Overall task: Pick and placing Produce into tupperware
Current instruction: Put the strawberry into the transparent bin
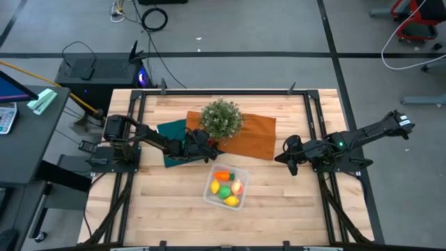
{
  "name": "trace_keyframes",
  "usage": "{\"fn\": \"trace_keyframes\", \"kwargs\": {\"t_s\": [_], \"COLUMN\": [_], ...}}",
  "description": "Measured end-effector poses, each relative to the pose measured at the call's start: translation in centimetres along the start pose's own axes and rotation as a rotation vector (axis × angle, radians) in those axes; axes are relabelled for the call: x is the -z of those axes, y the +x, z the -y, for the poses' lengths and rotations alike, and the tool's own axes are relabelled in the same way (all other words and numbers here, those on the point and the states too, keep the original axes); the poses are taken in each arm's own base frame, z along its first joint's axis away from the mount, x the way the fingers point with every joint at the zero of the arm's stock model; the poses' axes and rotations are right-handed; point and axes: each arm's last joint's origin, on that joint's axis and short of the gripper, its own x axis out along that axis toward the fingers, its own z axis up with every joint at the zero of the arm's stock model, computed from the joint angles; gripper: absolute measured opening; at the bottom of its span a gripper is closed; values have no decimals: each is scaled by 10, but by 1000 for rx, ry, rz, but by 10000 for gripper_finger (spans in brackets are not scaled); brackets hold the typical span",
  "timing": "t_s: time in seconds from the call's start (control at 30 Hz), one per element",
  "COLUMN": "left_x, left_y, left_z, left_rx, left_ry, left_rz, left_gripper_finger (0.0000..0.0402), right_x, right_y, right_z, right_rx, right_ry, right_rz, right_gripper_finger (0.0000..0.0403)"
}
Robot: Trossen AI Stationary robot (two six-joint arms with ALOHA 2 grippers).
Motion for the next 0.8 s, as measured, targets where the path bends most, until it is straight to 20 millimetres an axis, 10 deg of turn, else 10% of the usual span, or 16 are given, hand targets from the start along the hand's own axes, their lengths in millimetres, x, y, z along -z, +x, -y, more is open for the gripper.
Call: {"fn": "trace_keyframes", "kwargs": {"t_s": [0.8], "left_x": [-9], "left_y": [-3], "left_z": [12], "left_rx": [125], "left_ry": [176], "left_rz": [81], "left_gripper_finger": [373], "right_x": [0], "right_y": [0], "right_z": [0], "right_rx": [8], "right_ry": [2], "right_rz": [7], "right_gripper_finger": [0]}}
